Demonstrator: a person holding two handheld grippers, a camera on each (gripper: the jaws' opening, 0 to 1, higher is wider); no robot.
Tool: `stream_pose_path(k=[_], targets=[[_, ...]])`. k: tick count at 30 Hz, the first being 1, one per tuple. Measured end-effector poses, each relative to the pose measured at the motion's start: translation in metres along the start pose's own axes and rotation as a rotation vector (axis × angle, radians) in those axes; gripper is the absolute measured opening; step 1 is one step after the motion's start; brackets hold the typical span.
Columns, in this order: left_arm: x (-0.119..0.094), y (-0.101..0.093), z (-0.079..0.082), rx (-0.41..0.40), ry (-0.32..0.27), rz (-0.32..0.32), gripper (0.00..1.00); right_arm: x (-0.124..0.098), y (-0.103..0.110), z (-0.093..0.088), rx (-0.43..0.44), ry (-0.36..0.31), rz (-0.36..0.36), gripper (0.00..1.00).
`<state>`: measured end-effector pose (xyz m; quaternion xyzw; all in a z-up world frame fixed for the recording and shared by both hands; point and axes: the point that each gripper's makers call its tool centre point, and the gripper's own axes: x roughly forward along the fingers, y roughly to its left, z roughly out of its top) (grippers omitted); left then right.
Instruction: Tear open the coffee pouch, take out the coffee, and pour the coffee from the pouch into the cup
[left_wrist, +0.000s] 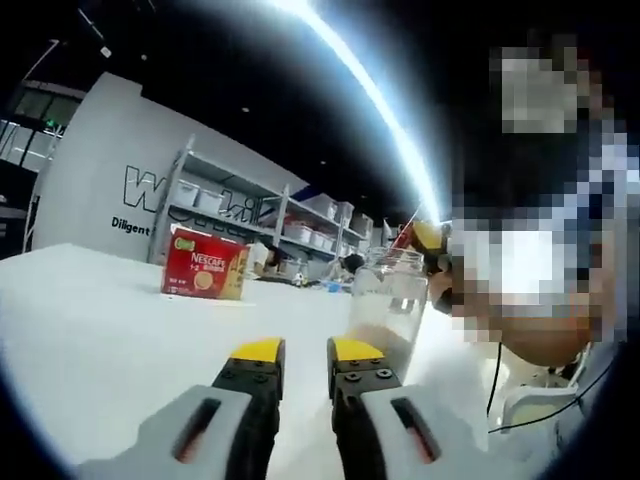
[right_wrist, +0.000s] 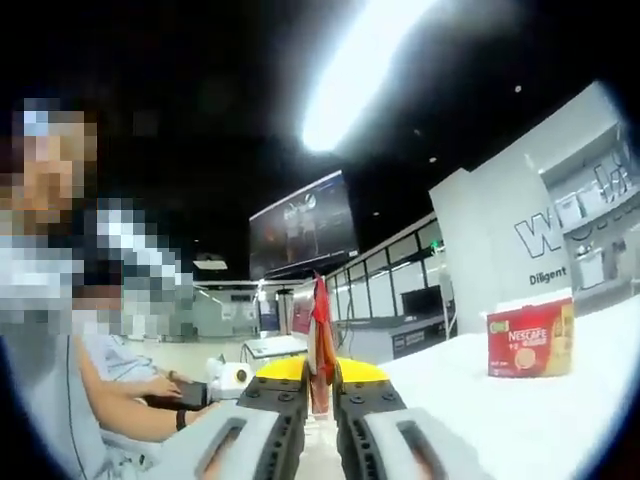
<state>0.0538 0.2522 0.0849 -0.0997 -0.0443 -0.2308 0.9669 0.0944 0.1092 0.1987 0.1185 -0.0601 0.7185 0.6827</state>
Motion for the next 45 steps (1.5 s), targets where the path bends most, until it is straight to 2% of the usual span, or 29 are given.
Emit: stream_pose_path(k=[14, 27, 36, 45], targets=[[-0.002, -0.005, 0.0, 0.0, 0.003, 0.003, 0.19, 0.011, -0.001, 0.005, -0.01, 0.002, 0.002, 0.1], [-0.001, -0.008, 0.0, 0.002, 0.008, 0.004, 0.19, 0.028, 0.003, 0.005, 0.006, -0.027, 0.021, 0.1], [-0.001, -0.01, -0.002, 0.011, 0.016, 0.003, 0.19, 0.026, 0.002, 0.005, 0.015, -0.038, 0.012, 0.1], [0.0, -0.007, -0.001, 0.005, 0.009, 0.007, 0.19, 0.025, 0.013, 0.001, -0.044, 0.025, 0.008, 0.09]])
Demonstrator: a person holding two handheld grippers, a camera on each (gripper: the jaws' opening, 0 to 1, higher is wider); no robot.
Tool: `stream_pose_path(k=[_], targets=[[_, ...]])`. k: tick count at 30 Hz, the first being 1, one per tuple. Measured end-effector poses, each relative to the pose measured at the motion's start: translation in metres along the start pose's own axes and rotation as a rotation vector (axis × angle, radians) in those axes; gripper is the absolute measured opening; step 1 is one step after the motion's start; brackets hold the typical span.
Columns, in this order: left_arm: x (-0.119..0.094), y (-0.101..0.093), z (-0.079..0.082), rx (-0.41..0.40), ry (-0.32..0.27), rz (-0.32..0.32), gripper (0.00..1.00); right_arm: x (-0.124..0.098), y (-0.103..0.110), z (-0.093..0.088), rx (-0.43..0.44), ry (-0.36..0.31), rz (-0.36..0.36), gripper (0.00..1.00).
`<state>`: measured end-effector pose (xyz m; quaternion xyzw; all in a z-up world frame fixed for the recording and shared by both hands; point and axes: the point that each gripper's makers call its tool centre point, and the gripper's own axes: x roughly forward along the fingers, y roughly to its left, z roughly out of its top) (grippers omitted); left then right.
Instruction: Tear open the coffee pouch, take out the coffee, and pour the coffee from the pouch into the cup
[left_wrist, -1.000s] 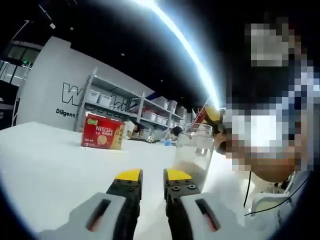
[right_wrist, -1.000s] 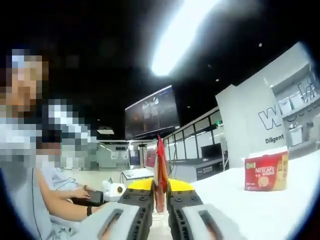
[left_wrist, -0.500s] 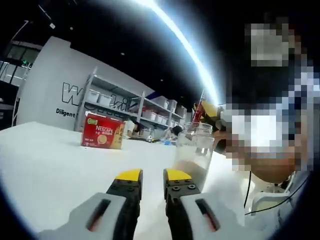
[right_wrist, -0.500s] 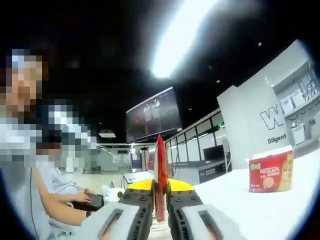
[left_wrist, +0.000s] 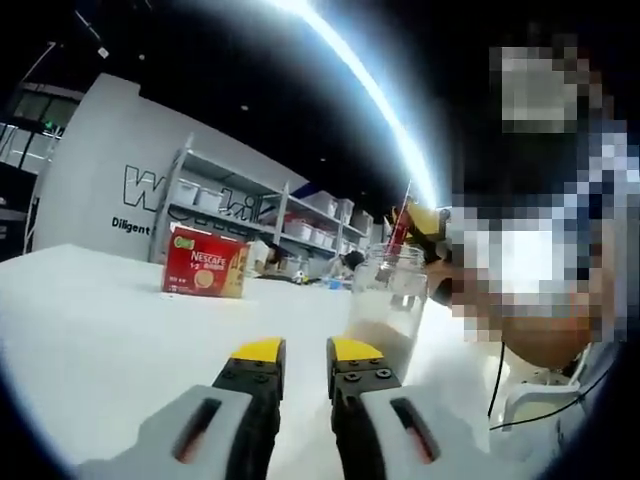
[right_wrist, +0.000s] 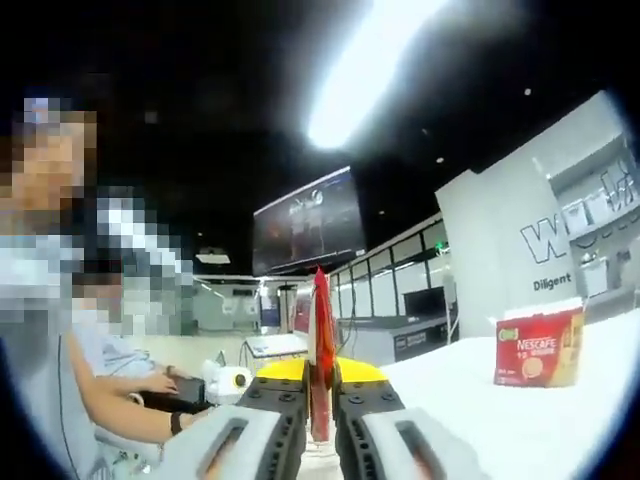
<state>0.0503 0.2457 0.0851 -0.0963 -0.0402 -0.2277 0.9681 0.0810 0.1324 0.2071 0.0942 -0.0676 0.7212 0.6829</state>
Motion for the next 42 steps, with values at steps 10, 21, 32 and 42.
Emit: stream_pose_path(k=[10, 21, 32, 42], targets=[[0.001, 0.003, 0.0, -0.002, -0.003, 0.008, 0.19, -0.009, -0.005, 0.005, -0.002, -0.003, -0.007, 0.09], [0.001, 0.006, -0.001, 0.002, -0.001, 0.02, 0.19, -0.007, -0.007, 0.0, 0.006, 0.022, 0.001, 0.09], [0.002, 0.005, -0.001, 0.001, -0.002, 0.01, 0.19, -0.008, -0.01, 0.002, 0.013, 0.027, -0.028, 0.09], [-0.002, -0.006, 0.046, -0.047, -0.111, -0.081, 0.2, 0.002, -0.004, -0.006, 0.017, 0.061, -0.008, 0.09]])
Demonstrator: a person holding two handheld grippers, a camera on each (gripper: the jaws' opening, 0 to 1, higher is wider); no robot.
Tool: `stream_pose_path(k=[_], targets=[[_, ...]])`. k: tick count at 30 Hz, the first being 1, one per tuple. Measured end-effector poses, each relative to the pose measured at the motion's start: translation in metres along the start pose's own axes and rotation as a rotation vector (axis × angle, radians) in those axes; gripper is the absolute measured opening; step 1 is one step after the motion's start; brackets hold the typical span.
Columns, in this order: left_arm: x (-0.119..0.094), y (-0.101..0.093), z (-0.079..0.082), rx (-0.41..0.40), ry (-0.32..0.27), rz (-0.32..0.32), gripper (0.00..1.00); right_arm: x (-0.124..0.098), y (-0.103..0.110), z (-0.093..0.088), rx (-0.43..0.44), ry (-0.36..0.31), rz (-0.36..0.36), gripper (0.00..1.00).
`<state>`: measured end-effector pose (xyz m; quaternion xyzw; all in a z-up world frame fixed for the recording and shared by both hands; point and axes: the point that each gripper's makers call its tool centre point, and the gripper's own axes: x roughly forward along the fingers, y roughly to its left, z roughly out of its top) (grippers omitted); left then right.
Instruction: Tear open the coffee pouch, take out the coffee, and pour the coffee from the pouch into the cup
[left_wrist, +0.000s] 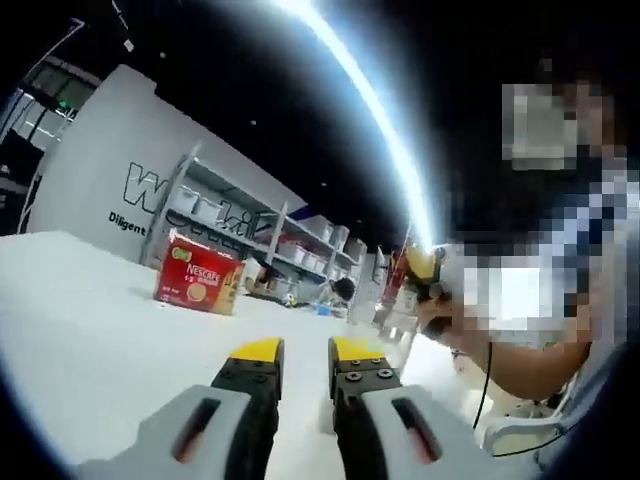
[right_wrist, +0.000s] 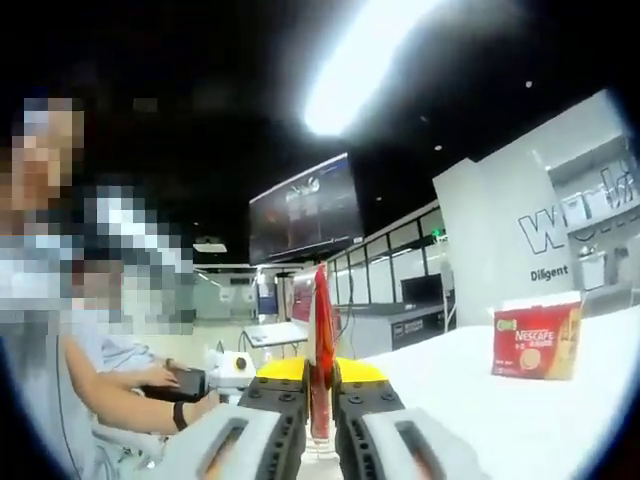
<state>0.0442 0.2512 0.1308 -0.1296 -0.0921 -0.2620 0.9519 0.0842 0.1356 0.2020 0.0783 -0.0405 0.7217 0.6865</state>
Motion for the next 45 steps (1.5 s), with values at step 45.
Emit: stream_pose_path(k=[45], targets=[[0.107, -0.102, 0.008, 0.234, 0.303, -0.608, 0.04, -0.001, 0.002, 0.011, 0.029, -0.041, 0.015, 0.09]])
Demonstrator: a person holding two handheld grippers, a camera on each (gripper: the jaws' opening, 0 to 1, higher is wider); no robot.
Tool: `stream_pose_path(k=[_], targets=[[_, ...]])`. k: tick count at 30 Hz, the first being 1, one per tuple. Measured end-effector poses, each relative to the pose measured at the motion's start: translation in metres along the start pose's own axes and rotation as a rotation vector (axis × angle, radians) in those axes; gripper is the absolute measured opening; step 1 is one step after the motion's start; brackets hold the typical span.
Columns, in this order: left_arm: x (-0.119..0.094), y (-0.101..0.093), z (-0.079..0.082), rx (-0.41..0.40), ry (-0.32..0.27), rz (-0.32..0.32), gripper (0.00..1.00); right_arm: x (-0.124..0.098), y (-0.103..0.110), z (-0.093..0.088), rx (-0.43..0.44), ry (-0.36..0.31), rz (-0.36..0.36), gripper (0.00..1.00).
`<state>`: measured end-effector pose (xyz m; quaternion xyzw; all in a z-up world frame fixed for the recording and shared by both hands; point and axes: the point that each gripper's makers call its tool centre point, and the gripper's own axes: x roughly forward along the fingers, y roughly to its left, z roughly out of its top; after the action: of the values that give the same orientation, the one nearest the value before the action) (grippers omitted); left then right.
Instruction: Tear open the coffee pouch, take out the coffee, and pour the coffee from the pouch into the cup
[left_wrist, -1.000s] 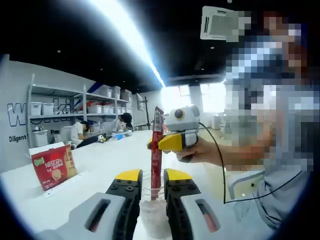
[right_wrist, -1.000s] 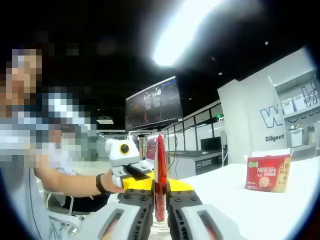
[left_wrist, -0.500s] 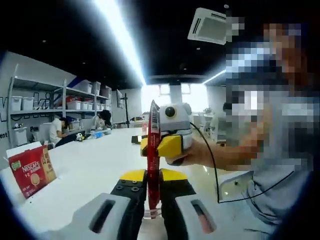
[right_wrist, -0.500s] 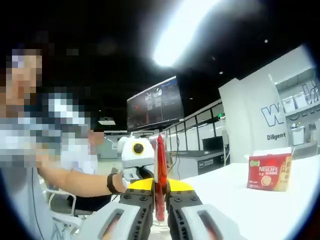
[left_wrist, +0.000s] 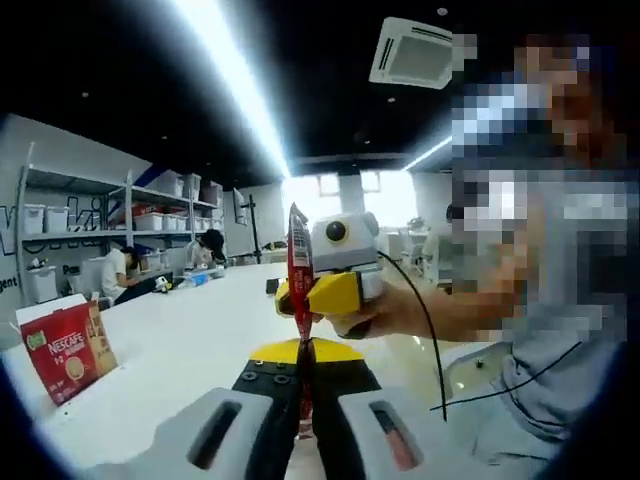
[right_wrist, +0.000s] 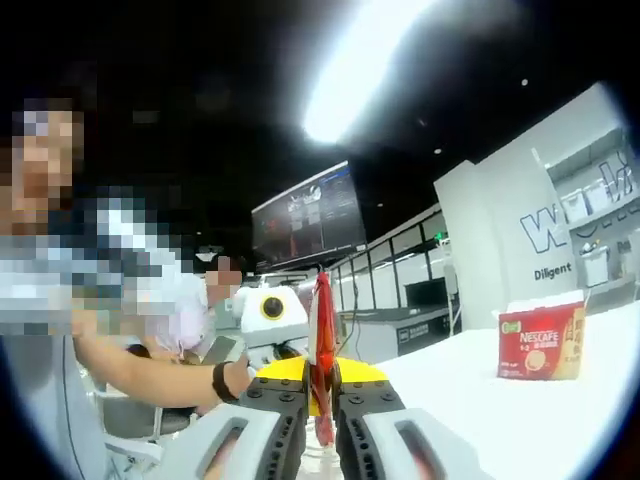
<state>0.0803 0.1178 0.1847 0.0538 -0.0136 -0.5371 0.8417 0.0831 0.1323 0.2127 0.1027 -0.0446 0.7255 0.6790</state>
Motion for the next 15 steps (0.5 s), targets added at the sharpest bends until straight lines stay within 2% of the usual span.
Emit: stream_pose_path(k=[3, 8, 11, 15], targets=[[-0.001, 0.002, 0.001, -0.029, -0.021, 0.004, 0.03, 0.002, 0.0, 0.001, -0.008, -0.003, -0.001, 0.1], [-0.001, 0.0, 0.001, -0.02, -0.035, 0.012, 0.03, 0.002, -0.001, 0.001, -0.012, -0.022, 0.0, 0.12], [-0.001, -0.001, 0.001, -0.015, -0.035, 0.012, 0.03, -0.002, -0.002, 0.008, -0.001, -0.066, -0.006, 0.18], [-0.002, 0.0, 0.001, -0.031, -0.033, 0.014, 0.04, -0.004, -0.002, 0.017, 0.001, -0.083, -0.003, 0.14]])
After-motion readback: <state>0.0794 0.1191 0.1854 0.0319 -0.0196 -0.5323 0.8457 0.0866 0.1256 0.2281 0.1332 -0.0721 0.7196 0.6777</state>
